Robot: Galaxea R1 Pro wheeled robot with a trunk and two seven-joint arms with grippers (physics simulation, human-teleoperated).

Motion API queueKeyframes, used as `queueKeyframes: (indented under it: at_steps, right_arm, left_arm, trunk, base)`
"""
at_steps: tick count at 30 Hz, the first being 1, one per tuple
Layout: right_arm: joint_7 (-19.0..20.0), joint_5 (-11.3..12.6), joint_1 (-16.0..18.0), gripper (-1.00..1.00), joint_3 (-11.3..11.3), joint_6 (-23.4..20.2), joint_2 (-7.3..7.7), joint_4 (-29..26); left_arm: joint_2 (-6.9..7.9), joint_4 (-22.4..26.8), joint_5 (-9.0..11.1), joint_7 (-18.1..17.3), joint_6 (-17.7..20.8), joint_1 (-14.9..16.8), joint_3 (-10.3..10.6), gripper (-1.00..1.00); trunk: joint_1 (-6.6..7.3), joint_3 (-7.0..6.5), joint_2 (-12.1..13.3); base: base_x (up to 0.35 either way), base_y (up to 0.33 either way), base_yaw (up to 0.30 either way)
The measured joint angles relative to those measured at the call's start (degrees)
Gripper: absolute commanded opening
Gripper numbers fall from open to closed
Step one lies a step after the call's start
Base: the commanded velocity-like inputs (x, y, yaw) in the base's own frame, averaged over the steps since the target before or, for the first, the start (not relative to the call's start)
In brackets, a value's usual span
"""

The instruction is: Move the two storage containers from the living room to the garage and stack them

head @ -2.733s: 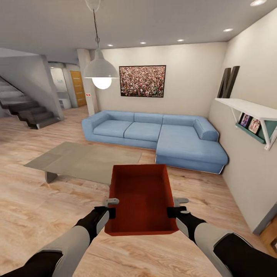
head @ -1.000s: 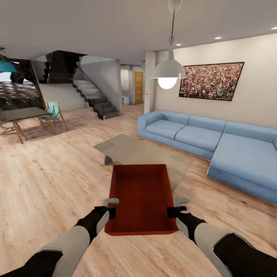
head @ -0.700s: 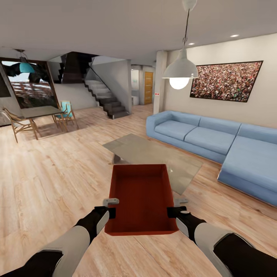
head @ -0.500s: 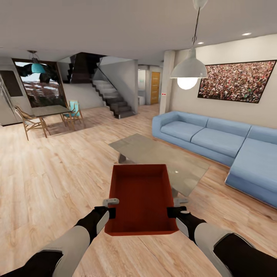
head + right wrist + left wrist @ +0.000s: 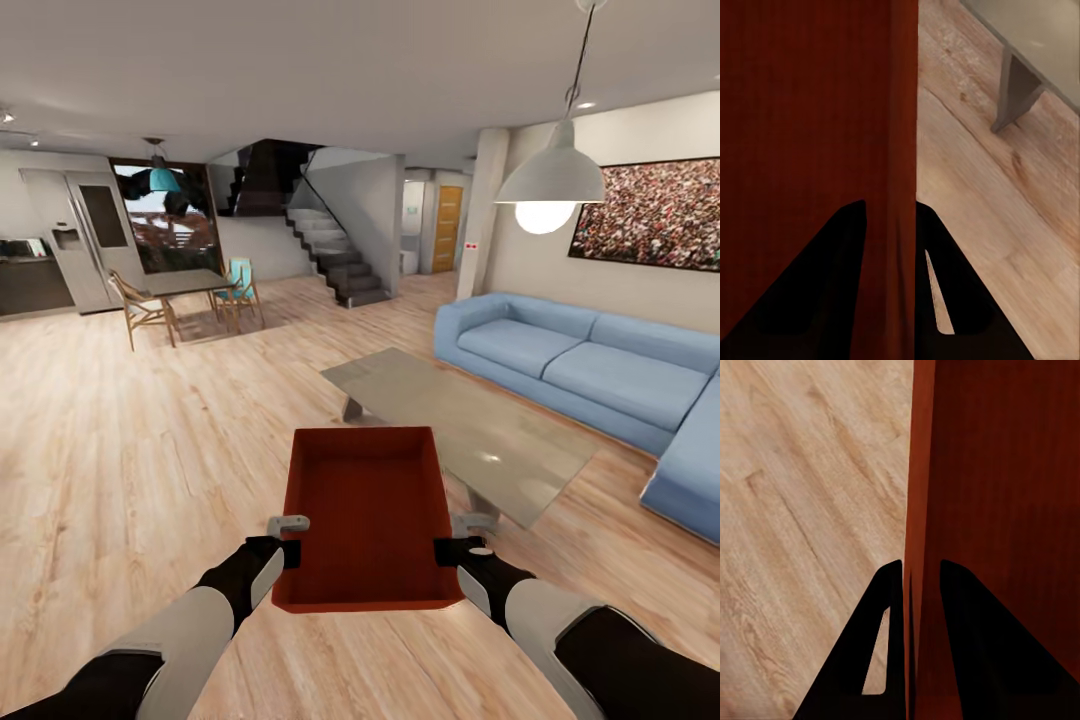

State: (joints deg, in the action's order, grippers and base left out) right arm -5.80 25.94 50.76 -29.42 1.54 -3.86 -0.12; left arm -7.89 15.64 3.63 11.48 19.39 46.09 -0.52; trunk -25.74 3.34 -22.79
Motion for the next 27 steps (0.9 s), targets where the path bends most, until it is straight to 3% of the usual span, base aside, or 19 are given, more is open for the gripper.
queueKeyframes:
  at_steps: [14,27]
  right_arm:
    - [0.1,0.0,0.0,-1.00,-0.1,0.0,0.02,0.0]
    - [0.2,0.1,0.0,-1.00,-0.1,0.0,0.09,0.0]
  left_arm:
    - [0.03,0.0,0.0,-0.1,0.0,0.0,-0.1,-1.00]
    - [-0.05,0.0,-0.1,0.0,0.0,0.0,-0.1,-1.00]
  trunk:
    - [0.02,0.00,0.0]
    - [0.02,0.00,0.0]
  base:
    - [0.301,0.000,0.271]
    - [0.322,0.000,0.068]
